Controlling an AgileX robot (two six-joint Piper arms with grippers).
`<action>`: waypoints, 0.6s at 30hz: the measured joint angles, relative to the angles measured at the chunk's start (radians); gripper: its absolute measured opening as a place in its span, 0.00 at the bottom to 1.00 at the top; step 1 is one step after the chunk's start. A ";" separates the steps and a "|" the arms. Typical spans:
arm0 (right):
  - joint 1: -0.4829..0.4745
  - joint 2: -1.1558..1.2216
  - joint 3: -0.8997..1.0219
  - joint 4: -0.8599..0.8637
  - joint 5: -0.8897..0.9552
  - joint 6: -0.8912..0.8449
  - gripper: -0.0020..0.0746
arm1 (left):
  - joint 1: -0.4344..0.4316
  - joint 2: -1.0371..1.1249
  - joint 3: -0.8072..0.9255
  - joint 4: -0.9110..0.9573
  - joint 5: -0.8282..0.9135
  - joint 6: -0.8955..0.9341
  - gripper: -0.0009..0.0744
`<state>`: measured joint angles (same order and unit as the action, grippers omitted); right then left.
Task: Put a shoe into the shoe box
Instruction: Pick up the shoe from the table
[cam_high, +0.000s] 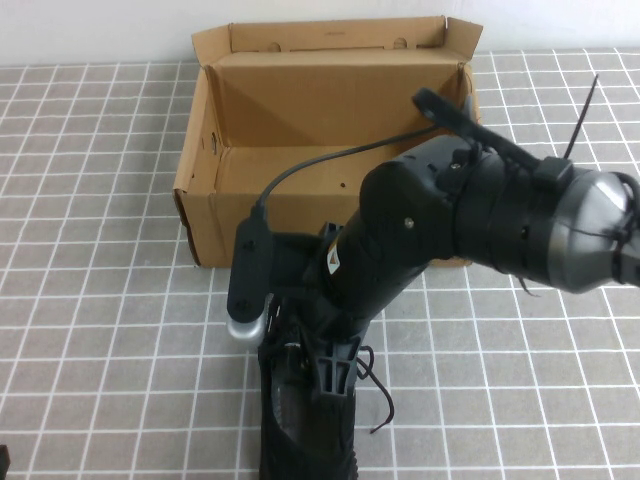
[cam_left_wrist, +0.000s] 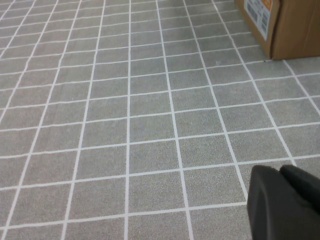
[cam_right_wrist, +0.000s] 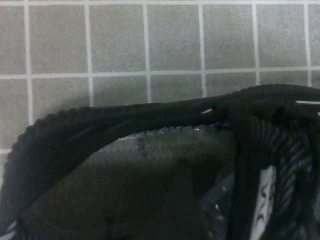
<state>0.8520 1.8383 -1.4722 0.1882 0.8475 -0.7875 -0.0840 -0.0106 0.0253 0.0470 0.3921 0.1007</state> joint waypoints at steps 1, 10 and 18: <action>0.000 0.006 -0.001 0.000 -0.005 0.000 0.73 | 0.000 0.000 0.000 0.000 0.000 0.000 0.01; -0.012 0.049 -0.001 -0.002 -0.009 0.000 0.66 | 0.000 0.000 0.000 0.000 0.000 0.000 0.01; -0.012 0.052 -0.001 -0.002 -0.052 0.000 0.39 | 0.000 0.000 0.000 0.000 0.000 0.000 0.01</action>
<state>0.8398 1.8900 -1.4728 0.1864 0.7958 -0.7875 -0.0840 -0.0106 0.0253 0.0470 0.3921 0.1007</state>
